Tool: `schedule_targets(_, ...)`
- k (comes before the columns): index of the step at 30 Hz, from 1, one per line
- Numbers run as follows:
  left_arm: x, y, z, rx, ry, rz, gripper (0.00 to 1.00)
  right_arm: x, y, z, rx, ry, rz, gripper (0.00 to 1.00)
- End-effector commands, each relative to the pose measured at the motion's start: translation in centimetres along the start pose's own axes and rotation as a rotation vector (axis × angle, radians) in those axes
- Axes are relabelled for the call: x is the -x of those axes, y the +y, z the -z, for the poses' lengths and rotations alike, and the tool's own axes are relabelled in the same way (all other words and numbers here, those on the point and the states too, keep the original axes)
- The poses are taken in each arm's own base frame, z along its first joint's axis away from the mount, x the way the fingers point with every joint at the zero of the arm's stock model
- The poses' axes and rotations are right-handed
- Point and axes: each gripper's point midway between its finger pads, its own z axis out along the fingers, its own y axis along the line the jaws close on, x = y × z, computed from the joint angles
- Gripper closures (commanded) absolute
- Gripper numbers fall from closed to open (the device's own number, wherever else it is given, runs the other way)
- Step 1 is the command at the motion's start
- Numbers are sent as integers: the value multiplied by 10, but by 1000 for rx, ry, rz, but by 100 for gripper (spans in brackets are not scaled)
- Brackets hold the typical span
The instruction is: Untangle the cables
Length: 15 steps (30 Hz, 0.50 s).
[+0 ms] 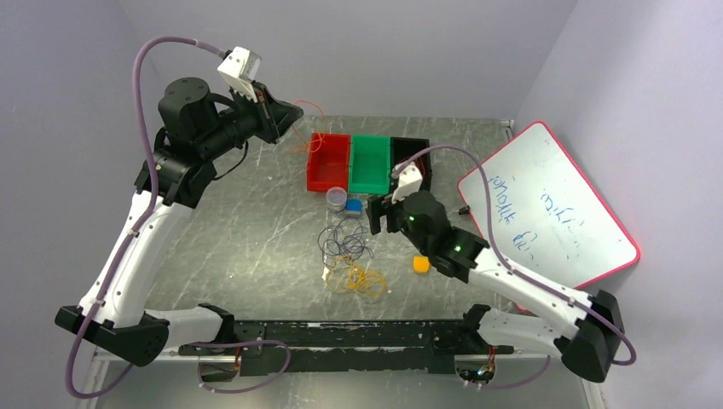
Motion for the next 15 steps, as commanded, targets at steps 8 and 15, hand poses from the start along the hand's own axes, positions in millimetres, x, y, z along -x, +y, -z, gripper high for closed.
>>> schedule_targets(8, 7, -23, -3, -126, -41, 95, 93, 152, 61, 60, 399, -743, 48, 16)
schedule_targets(15, 15, -36, -1, -183, -58, 159, 93, 196, 82, 74, 462, -942, 174, 16)
